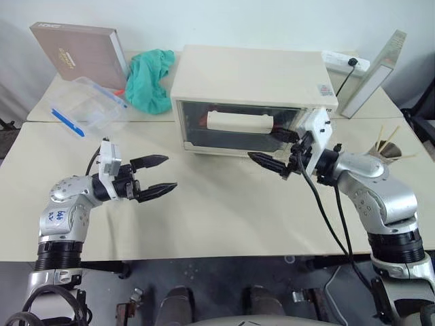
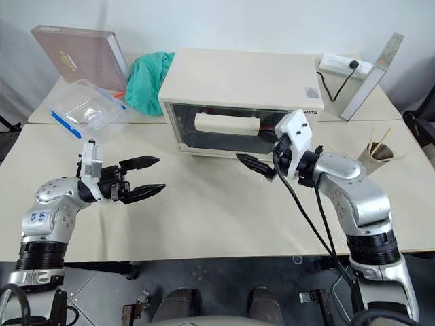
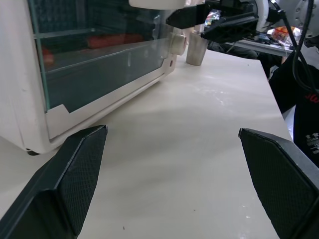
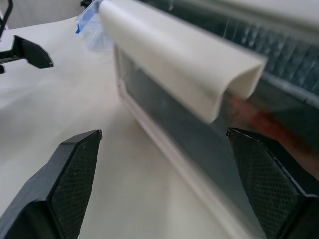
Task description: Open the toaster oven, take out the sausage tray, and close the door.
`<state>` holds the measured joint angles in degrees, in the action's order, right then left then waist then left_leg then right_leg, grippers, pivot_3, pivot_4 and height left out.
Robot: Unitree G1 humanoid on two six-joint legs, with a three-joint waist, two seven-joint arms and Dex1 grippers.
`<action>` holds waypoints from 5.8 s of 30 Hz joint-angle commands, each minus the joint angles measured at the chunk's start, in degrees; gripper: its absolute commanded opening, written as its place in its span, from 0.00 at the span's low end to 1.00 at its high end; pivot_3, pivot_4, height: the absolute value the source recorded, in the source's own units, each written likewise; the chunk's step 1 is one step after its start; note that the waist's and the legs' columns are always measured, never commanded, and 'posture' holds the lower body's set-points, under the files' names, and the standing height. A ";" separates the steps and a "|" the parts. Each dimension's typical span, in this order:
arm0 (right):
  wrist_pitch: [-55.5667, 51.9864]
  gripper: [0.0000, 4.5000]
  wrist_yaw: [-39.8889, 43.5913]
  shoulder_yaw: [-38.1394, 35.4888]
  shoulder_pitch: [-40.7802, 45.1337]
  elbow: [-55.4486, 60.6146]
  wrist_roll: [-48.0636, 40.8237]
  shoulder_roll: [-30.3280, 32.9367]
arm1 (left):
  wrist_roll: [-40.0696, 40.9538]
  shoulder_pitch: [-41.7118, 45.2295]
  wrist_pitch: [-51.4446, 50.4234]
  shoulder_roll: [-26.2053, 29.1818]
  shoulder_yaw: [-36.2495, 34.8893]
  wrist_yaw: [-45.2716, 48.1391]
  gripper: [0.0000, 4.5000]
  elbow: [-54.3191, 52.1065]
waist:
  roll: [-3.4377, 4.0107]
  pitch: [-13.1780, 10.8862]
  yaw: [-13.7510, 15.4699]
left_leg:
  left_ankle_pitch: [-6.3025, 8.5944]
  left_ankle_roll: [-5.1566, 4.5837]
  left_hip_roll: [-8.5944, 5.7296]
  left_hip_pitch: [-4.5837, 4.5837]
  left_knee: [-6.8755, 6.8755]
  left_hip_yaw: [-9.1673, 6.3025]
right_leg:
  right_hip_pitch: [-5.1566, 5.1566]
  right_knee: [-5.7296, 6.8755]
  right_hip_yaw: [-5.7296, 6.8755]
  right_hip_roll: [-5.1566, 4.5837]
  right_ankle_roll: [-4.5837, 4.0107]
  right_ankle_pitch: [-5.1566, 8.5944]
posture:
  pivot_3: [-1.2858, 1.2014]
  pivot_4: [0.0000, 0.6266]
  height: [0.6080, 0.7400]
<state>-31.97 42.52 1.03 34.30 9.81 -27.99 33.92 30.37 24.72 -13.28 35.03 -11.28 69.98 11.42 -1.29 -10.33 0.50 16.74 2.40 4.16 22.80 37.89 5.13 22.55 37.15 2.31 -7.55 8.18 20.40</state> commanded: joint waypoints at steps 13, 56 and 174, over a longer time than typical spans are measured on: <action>0.87 0.93 6.47 1.35 -1.20 10.53 -2.71 -0.40 | 2.24 2.73 -5.83 3.38 -3.25 -3.86 1.00 -0.47 | 0.01 -0.01 -0.79 | 0.04 -0.02 0.02 0.22 0.04 -0.02 | 0.16 0.00 0.11 -0.01 0.01 0.00 | 0.52 0.24 1.00; -14.41 0.94 6.65 10.30 -12.39 20.80 2.20 4.75 | -9.43 29.24 -10.07 -1.47 11.87 12.57 0.00 30.24 | -0.01 -0.02 -0.22 | 0.07 -0.05 0.01 0.25 0.15 -0.02 | 0.13 -0.02 0.40 -0.07 0.01 -0.01 | 0.52 0.24 1.00; -9.77 0.39 -10.70 37.17 15.22 -16.02 85.81 -21.69 | 2.23 4.92 -11.48 -4.96 -1.87 -6.84 0.00 0.24 | -0.19 -0.08 -3.88 | 0.13 -0.03 0.02 0.38 0.22 0.03 | 0.48 0.42 0.77 -0.30 0.06 -0.07 | 0.52 0.24 1.00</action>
<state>-41.03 31.25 39.26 50.57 -6.40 57.52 12.60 31.61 28.66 -25.06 29.45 -12.85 63.03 12.11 -1.48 -10.41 -3.38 16.87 2.38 4.19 23.18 38.12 5.16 23.03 37.58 3.08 -7.85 8.24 20.34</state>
